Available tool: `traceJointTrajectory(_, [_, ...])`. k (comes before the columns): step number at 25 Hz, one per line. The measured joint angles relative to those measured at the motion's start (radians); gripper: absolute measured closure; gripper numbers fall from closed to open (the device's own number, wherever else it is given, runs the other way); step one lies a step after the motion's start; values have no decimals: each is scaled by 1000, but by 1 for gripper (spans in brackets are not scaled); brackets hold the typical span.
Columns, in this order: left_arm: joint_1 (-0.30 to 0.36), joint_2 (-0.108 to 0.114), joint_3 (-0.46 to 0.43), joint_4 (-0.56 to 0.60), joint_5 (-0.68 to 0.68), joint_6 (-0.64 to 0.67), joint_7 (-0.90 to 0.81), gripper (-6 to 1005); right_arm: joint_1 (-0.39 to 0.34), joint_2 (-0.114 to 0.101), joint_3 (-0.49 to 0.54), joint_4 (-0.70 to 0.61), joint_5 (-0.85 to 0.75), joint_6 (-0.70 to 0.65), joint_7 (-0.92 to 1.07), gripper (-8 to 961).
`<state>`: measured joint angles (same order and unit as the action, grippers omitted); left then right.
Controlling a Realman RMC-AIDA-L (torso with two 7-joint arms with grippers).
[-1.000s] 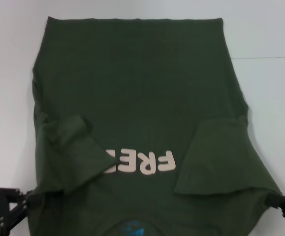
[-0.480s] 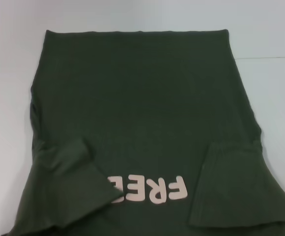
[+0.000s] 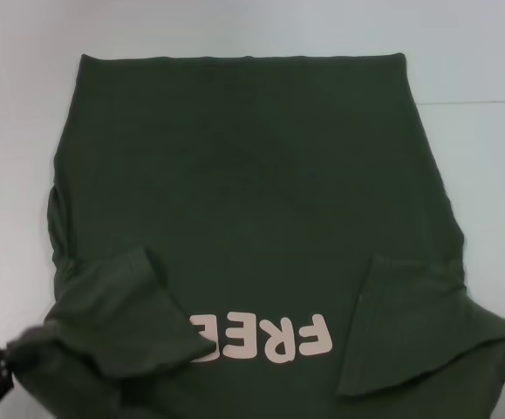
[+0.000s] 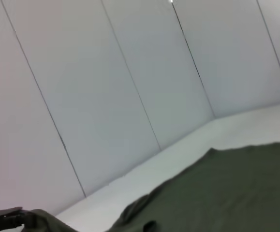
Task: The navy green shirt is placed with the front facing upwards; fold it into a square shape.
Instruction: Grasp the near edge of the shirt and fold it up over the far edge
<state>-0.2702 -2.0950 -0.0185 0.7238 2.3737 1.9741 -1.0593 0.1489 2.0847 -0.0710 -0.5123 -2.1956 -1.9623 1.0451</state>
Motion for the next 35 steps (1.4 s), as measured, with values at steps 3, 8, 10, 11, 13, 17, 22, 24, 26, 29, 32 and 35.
traceJointTrajectory(3, [-4,0,-16,-29,-38,-24,7,925,18,0,38,11,1,-2,0,930])
traceJointTrajectory(8, [-13,-1,-17,-79,-94,-88,9,921,37,-2,106,36,4,24,0,930])
traceJointTrajectory(10, [-16,-2,-18,-98,-111,-121,9,919,40,-1,134,41,7,36,0,931])
traceJointTrajectory(11, [-16,-2,-21,-106,-121,-133,10,918,41,0,149,45,9,44,0,931])
traceJointTrajectory(13, [-14,-2,-30,-115,-138,-149,11,916,40,0,170,56,9,63,1,931])
traceJointTrajectory(17, [-7,-2,-46,-124,-156,-159,26,912,38,1,190,76,10,98,2,931])
traceJointTrajectory(22, [5,-2,-52,-130,-158,-129,73,907,38,1,212,108,11,138,3,931])
traceJointTrajectory(24, [7,-2,-52,-130,-157,-124,77,905,40,1,223,116,11,152,3,930])
traceJointTrajectory(26, [9,-2,-52,-130,-154,-123,78,903,43,1,232,122,11,156,3,930])
traceJointTrajectory(29, [16,-2,-54,-131,-156,-124,81,900,46,2,253,127,11,159,3,930])
traceJointTrajectory(32, [19,-2,-60,-134,-157,-136,82,897,49,2,276,128,11,162,3,930])
traceJointTrajectory(35, [20,-2,-66,-144,-157,-148,82,894,50,1,296,136,11,170,3,930])
